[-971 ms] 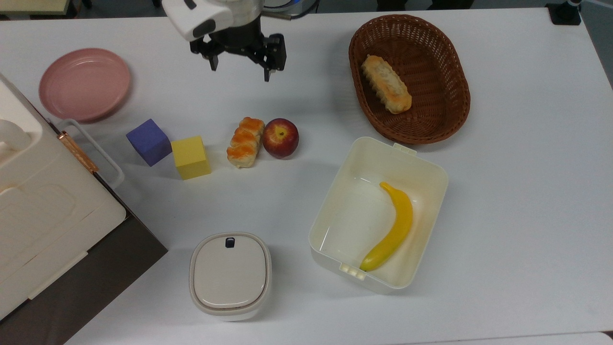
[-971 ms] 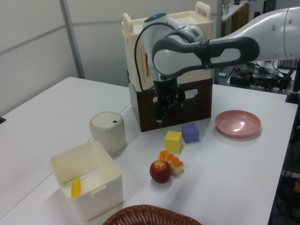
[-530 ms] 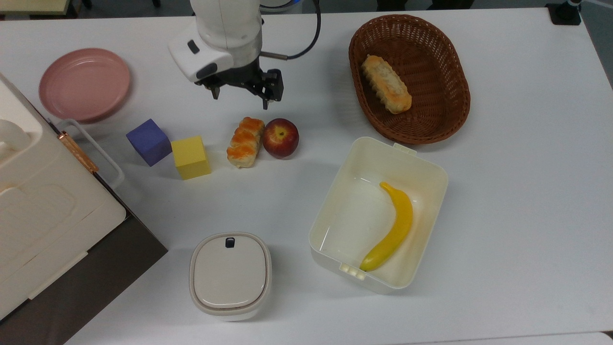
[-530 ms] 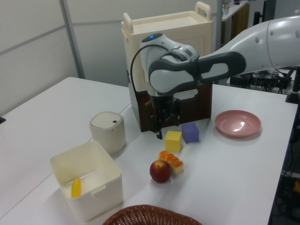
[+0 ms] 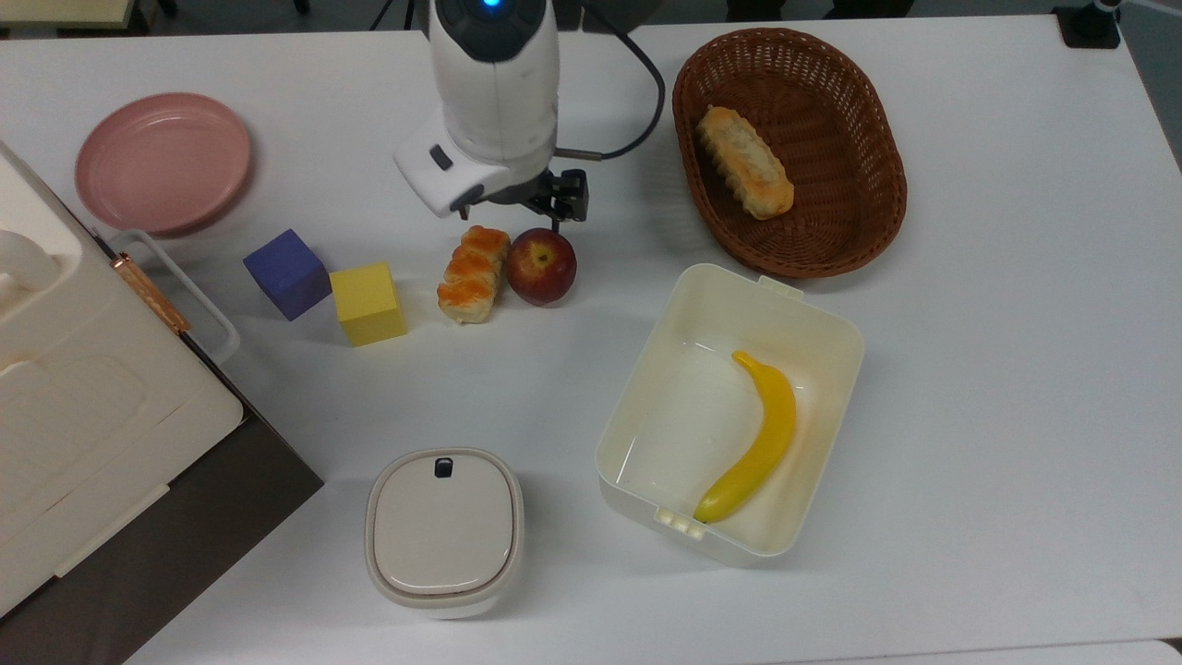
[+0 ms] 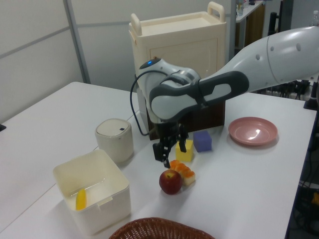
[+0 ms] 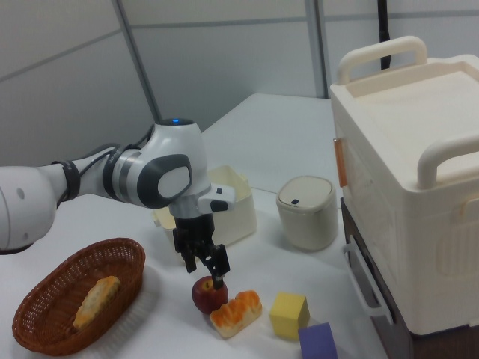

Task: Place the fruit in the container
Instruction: 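Move the open gripper toward the red apple beside the bread roll, then lower the gripper around the red apple and close it, then lift the red apple and carry it over the cream box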

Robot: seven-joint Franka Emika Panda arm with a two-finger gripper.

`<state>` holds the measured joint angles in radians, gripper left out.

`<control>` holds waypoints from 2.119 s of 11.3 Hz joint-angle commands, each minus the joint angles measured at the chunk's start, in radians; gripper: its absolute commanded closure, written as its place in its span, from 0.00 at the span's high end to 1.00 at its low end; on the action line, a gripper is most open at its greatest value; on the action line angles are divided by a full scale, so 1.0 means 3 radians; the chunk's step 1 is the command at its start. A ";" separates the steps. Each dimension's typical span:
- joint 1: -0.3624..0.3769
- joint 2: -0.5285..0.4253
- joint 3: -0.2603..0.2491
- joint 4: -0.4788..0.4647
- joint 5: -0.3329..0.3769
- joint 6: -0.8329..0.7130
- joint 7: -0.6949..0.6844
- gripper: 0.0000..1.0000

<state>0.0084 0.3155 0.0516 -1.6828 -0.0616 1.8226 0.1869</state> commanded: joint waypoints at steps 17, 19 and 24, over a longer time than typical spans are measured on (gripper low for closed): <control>0.0181 0.0129 0.0002 0.0449 -0.0045 0.0331 0.0215 0.61; 0.0192 0.0124 0.0007 0.0674 -0.0040 0.0357 0.0210 0.66; 0.0549 0.0165 0.0012 0.0742 -0.0045 0.0938 0.0307 0.65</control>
<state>0.1194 0.3605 0.0585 -1.4550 -0.0619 2.0117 0.2305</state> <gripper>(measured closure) 0.167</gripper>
